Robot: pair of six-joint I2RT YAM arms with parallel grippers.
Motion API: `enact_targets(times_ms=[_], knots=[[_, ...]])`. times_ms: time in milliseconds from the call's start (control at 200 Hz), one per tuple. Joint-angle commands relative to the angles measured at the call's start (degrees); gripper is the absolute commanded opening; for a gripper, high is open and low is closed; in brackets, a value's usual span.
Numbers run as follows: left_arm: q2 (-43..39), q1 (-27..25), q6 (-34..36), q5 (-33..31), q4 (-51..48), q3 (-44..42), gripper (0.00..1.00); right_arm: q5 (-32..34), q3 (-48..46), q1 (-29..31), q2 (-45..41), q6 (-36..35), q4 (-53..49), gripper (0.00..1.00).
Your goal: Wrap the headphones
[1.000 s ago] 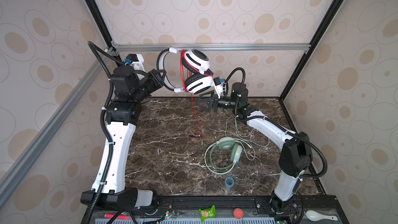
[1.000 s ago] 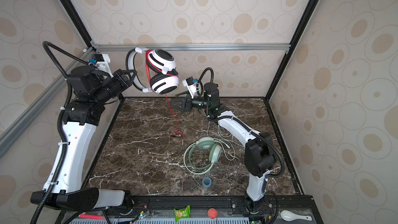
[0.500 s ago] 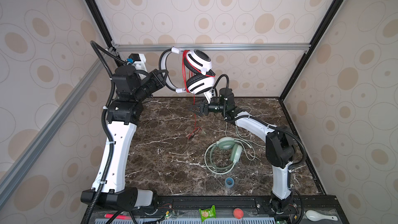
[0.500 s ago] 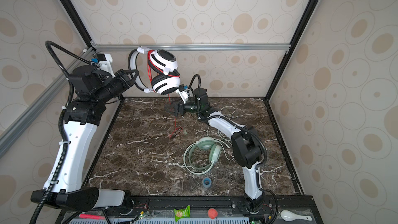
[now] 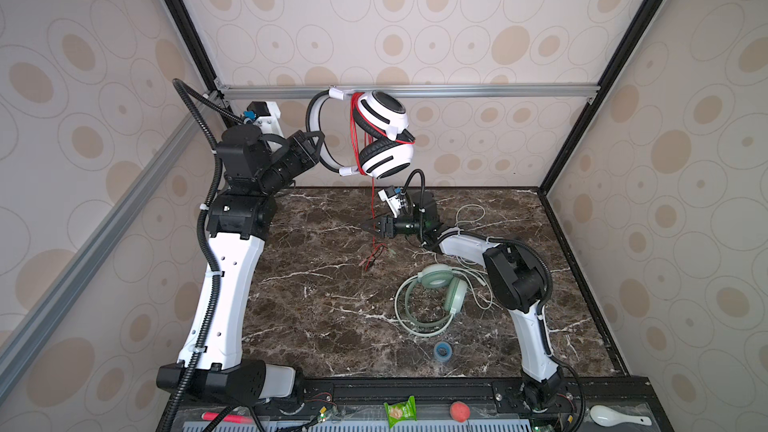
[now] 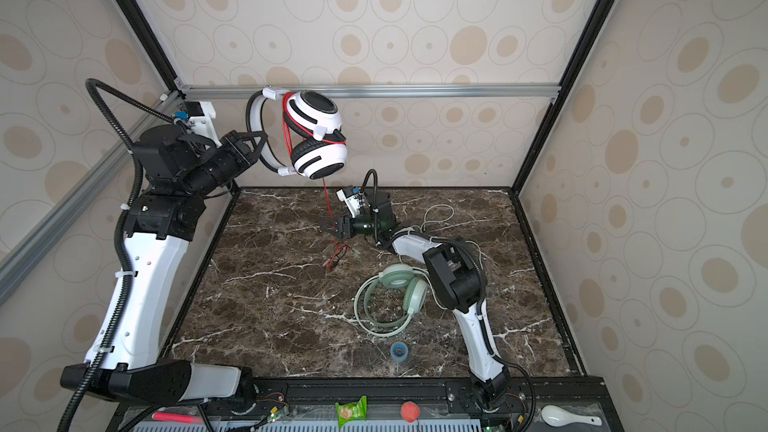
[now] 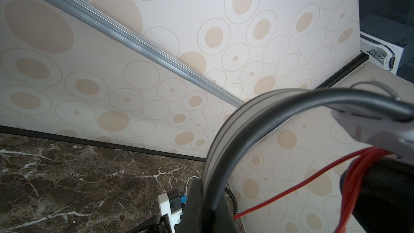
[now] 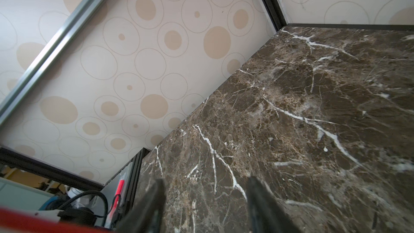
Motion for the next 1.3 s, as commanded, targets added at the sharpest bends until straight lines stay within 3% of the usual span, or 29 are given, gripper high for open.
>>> enact_targets(times_ms=[0,200,325,500,730,1080,1295], knots=[[-0.42,-0.33,-3.67,-1.49,5.26,3.21,0.0,-0.32,-0.94,0.65,0.19,2.04,3.93,0.35],[-0.41,-0.33,-3.81,-9.75,6.31,2.52,0.0,2.76,-9.83,1.32,-8.03,-3.8,-3.04,0.09],[-1.52,-0.33,-3.81,-16.9,10.52,-2.35,0.0,6.17,-15.28,2.94,-15.69,-10.08,-11.43,0.0],[-1.31,-0.3,-2.72,-24.28,14.39,-8.09,0.0,12.15,-16.48,7.63,-25.41,-23.36,-30.12,0.0],[-0.87,-0.33,-1.08,-29.87,16.94,-12.59,0.0,15.69,-16.04,11.14,-33.81,-29.68,-42.92,0.0],[1.58,-0.41,-2.67,-30.91,17.28,-11.84,0.0,20.35,-7.87,16.75,-34.45,-35.89,-57.44,0.0],[2.52,-0.5,2.37,-36.22,17.36,-13.48,0.0,20.59,0.5,20.08,-33.56,-39.85,-66.19,0.0]])
